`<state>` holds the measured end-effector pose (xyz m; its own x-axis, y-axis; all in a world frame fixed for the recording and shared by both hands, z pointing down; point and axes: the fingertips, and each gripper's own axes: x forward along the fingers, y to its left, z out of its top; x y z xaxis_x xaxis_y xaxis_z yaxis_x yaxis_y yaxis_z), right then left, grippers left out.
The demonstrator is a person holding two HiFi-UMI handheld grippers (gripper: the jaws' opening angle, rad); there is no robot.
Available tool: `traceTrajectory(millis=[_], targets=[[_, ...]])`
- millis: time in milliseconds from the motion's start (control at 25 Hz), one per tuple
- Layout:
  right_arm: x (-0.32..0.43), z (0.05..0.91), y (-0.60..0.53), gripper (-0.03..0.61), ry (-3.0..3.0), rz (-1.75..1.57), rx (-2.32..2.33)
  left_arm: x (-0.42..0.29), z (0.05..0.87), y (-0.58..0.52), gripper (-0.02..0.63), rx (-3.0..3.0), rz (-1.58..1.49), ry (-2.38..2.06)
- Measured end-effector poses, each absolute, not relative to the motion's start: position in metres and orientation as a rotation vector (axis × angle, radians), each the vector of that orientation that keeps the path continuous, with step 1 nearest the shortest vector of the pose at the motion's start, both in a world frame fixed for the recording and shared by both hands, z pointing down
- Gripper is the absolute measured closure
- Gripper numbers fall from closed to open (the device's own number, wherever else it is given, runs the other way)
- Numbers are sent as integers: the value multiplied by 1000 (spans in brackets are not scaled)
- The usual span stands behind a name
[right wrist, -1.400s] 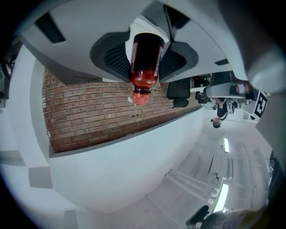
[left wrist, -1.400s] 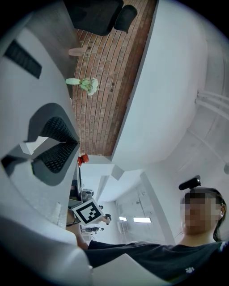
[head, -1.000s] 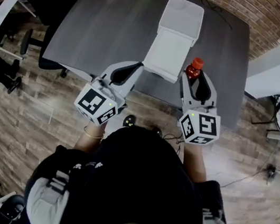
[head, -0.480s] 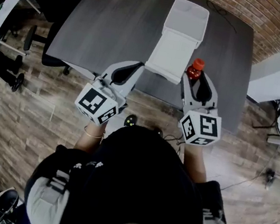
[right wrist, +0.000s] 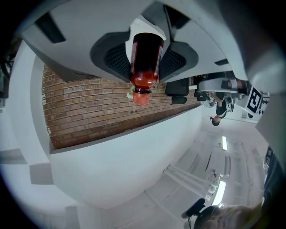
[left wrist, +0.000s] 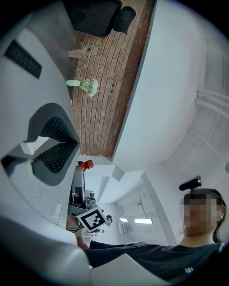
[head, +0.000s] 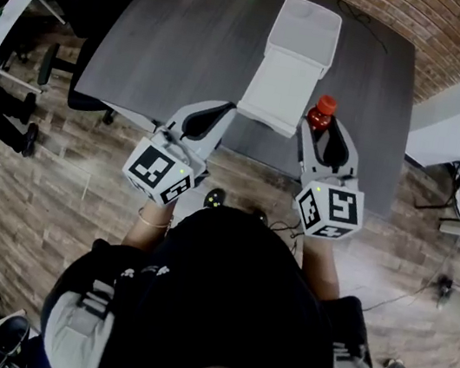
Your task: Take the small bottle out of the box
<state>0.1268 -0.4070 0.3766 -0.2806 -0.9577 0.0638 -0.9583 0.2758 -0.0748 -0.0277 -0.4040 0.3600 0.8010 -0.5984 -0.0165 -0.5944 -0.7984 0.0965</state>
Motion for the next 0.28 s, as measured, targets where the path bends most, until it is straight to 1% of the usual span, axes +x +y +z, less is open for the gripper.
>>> traceTrajectory(millis=[280], targets=[[128, 375, -406, 374, -2500, 147, 1888, -27, 360, -403, 611, 2899, -70, -961]])
